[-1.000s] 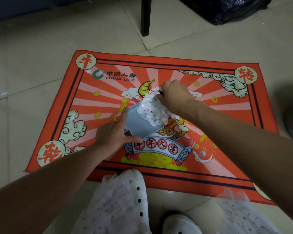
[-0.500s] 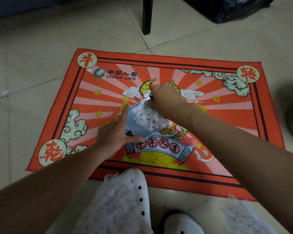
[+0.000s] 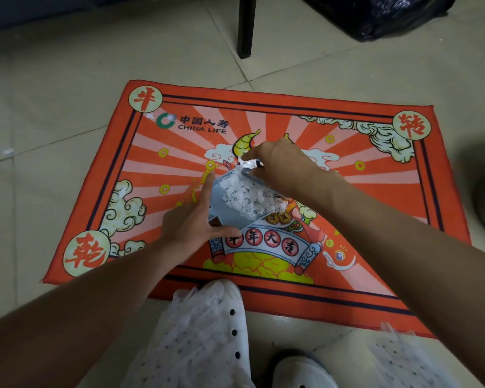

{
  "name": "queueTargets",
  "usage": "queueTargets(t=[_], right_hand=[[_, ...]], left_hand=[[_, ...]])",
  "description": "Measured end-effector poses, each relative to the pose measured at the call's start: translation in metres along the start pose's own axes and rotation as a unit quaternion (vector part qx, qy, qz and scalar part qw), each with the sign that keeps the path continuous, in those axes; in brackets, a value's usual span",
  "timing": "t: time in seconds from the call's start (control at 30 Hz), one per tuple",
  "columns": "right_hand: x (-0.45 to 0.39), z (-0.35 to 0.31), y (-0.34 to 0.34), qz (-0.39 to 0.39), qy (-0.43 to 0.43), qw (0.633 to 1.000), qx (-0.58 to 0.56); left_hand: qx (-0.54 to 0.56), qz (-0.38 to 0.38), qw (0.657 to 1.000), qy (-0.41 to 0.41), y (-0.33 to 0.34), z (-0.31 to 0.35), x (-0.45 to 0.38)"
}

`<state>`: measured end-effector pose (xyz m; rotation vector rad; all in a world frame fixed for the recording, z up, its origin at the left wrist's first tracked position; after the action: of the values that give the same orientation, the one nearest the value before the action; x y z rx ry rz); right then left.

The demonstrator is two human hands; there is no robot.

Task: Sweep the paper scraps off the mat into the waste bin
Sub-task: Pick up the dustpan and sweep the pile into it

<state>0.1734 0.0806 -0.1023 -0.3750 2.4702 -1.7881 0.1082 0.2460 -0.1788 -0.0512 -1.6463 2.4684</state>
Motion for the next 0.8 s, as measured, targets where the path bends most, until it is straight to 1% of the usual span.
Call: queueTargets(t=[0.1,0.23,0.43,0.5,0.57,0.63,0.73,0.8], right_hand=[[-0.001,-0.005,0.004,0.001,-0.013,1.000,0.004],[0.000,-0.016,0.006,0.003,-0.029,1.000,0.002],[0.003,-0.028,-0.003,0.001,-0.028,0.999,-0.021],[0.004,-0.027,-0.009,-0.001,-0.018,0.999,-0.027],[0.004,-0.024,-0.021,0.010,-0.012,0.999,-0.041],[0.002,-0.020,-0.037,0.029,-0.007,0.998,-0.063],[-0.009,-0.004,-0.059,0.062,0.015,0.996,-0.066],[-0.017,0.010,-0.071,0.089,0.033,0.994,-0.061]], left_hand=[[-0.009,0.008,1.000,0.011,0.000,-0.001,0.000],[-0.040,-0.002,0.999,0.001,0.000,0.000,-0.001],[-0.018,0.028,0.999,0.003,0.000,-0.003,-0.001],[0.013,0.037,0.999,0.003,0.003,-0.004,0.000],[0.043,0.037,0.998,0.001,0.005,-0.005,0.001],[0.033,0.036,0.999,-0.005,0.006,-0.007,0.005],[0.007,0.041,0.999,-0.009,0.000,-0.002,0.013],[0.025,0.037,0.999,-0.010,-0.001,-0.003,0.018]])
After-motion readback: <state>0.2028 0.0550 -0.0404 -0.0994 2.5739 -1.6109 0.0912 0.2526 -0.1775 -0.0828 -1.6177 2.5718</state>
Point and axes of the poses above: each hand's wrist, its own x-axis away from the middle knuckle, its own y-axis out of the palm, z = x × y, the point moved 7 cm from there along -x, towards the middle knuckle, and after that the axes turned 11 degrees about z, right-handed, at the moved point
